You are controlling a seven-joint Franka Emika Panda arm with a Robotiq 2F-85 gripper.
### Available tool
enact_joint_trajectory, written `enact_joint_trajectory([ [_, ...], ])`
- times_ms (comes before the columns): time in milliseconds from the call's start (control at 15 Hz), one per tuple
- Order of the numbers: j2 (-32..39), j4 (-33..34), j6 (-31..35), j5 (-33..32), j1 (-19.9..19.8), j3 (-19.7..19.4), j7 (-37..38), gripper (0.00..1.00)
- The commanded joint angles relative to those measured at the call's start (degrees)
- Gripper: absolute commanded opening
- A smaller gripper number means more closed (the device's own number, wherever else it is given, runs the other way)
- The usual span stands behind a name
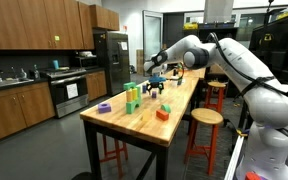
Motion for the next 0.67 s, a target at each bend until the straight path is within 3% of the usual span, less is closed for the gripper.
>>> enact_joint_trajectory([
  [0, -1.11, -1.73, 0.69, -0.20, 1.38, -1.97, 8.04, 1.00],
  [600, -0.96, -1.64, 1.85, -0.65, 2.30, -2.12, 14.15, 1.00],
])
